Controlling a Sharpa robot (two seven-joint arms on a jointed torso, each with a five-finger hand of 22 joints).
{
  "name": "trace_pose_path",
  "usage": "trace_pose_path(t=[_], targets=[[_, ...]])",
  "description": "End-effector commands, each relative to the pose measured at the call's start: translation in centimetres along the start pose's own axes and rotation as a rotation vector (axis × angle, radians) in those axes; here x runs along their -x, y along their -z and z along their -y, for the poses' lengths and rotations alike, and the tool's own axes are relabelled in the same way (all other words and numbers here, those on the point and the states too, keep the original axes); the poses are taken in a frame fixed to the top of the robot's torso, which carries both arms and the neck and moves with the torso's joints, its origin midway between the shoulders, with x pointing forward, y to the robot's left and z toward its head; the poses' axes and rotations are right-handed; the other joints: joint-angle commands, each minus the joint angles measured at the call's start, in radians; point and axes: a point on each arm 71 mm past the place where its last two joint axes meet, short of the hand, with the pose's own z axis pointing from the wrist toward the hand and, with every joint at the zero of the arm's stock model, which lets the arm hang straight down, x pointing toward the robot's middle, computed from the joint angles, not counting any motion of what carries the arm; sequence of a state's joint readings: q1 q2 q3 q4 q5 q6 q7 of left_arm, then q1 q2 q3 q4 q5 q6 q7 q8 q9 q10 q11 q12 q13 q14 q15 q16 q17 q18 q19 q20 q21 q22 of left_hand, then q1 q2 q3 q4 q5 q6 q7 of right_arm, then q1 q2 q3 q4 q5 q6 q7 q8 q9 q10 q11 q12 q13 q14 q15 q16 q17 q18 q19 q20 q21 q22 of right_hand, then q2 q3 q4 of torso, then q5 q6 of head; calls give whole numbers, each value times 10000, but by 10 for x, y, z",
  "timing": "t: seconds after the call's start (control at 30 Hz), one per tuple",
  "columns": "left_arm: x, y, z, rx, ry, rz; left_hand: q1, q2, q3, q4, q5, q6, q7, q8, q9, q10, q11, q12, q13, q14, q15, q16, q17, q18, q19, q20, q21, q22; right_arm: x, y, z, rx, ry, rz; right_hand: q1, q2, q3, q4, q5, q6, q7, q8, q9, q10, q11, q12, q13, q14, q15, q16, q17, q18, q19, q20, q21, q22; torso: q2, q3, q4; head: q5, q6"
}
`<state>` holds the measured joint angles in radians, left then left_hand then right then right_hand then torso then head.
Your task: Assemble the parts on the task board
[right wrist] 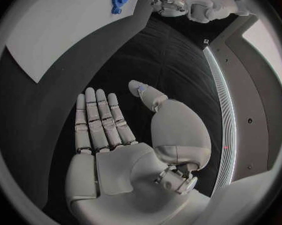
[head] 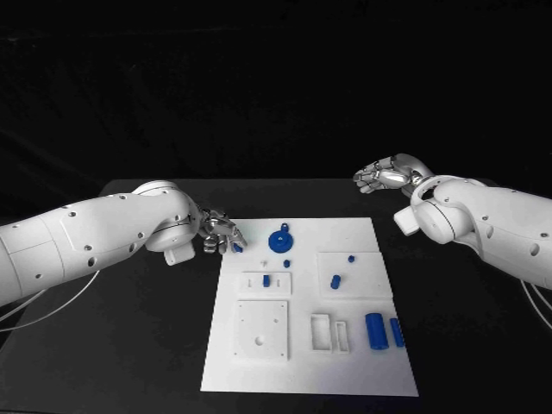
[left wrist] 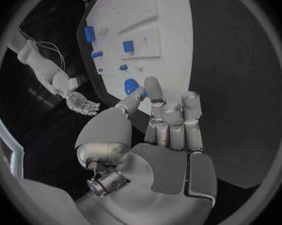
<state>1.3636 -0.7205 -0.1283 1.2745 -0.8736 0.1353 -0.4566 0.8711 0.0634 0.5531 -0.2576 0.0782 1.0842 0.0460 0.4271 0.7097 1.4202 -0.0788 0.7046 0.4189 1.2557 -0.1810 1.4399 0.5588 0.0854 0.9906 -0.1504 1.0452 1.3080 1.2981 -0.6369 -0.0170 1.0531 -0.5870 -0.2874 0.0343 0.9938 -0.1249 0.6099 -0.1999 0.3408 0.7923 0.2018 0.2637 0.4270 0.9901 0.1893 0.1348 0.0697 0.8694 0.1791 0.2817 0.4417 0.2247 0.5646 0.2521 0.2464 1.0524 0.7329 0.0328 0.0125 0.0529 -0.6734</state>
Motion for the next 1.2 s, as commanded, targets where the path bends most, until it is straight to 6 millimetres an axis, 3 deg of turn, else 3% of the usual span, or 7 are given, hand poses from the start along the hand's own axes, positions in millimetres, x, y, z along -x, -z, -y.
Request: trace_pose_path(t=[0.03, 0.6, 0.93, 1.2], targets=[[-2, 6, 6, -378, 223, 723, 86, -27, 1, -59, 46, 246, -187, 71, 320, 76, 10, 56, -14, 104, -35, 34, 20, -78, 50, -1008, 27, 45, -1, 1, 0, 89, -73, -127, -76, -9, -58, 28, 48, -82, 144, 42, -14, 32, 25, -56, -13, -54, 12, 47, -18, 61, -22, 27, -32, 16, -17, 19, 45, -29, -25], [-42, 22, 8, -726, -1503, 1118, 138, -77, 58, -57, 102, 341, -242, 154, 357, 174, -48, 178, 30, 242, -90, 106, 89, -53, 208, -1068, 67, 42, -2, 2, 4, -10, -105, -226, -133, -7, -90, 78, 158, -91, 147, 57, -31, 38, 25, -73, -12, -59, 12, 65, -40, 75, -22, 37, -46, 28, -12, 8, 45, 86, -101], [-63, 19, 5, -665, -1809, 616, 45, -68, 46, -12, 381, 409, -265, 214, 376, 188, -60, 295, 76, 277, -101, 167, 152, -60, 257, -1088, 79, 50, -3, 2, 4, -25, -90, -229, -188, 15, -116, 136, 241, -96, 147, 71, -46, 50, 24, -83, -10, -58, 10, 84, -58, 89, -15, 46, -57, 36, 7, 13, 20, 128, -73], [-71, 16, 3, -657, -1828, 489, -2, -80, 37, 26, 398, 426, -268, 233, 378, 190, -58, 328, 88, 278, -99, 178, 167, -65, 259, -1090, 78, 52, -3, 2, 5, -32, -79, -222, -195, 1, -124, 143, 280, -102, 146, 75, -53, 44, 25, -94, -12, -73, 12, 83, -70, 92, -26, 49, -66, 41, 8, 11, 15, 108, -100]])
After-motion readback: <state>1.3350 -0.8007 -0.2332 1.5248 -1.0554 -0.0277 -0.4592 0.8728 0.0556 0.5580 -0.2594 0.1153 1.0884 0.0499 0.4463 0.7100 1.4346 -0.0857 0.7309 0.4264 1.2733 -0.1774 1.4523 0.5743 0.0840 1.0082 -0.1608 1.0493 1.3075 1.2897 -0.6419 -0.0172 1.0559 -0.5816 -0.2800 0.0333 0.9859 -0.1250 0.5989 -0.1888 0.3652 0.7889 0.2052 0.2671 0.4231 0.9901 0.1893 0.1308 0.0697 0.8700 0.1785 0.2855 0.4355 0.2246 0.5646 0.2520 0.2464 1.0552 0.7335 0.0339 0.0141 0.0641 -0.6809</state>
